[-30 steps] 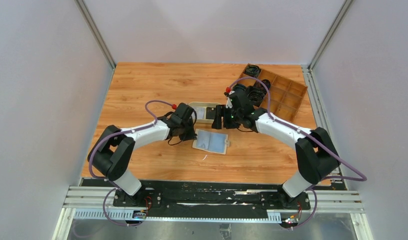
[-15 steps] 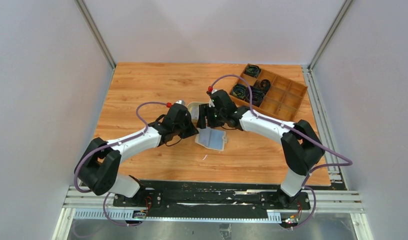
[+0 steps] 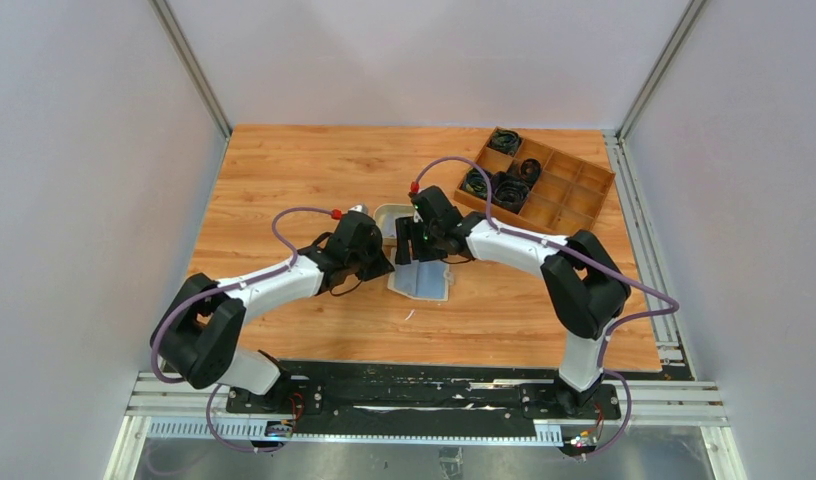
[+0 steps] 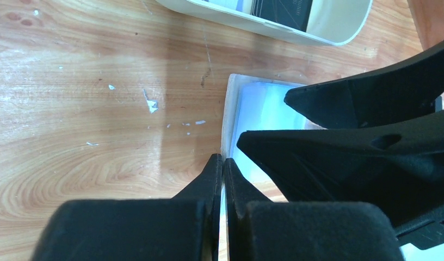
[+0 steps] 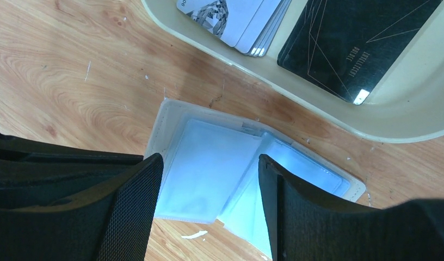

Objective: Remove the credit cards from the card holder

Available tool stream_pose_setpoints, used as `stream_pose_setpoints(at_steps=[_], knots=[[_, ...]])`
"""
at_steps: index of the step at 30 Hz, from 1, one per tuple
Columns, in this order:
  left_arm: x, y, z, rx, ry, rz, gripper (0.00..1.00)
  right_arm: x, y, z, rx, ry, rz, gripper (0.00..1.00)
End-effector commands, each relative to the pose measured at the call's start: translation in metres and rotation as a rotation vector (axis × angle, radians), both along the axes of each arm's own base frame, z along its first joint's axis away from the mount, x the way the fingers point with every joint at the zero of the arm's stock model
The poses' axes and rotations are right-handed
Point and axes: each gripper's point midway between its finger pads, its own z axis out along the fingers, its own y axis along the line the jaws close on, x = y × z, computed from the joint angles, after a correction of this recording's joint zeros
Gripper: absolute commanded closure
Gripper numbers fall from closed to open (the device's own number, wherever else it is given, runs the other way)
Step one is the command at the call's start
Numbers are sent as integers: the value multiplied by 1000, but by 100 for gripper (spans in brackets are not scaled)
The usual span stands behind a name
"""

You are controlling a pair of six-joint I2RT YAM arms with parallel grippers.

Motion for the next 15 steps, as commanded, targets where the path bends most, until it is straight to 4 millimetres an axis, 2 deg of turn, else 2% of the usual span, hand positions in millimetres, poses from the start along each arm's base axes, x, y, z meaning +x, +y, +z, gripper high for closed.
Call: stream_pose_setpoints(at_steps=[1,9,15], knots=[[0,6,-12,36,7,27,100,-12,-5,-17,-53,27,13,31],[3,8,-17,63,11,32,100,-16,-6,-37,-81,63,28,31],[4,7,-18,67,16,29,100,-12,-2,-37,-75,55,33,32]])
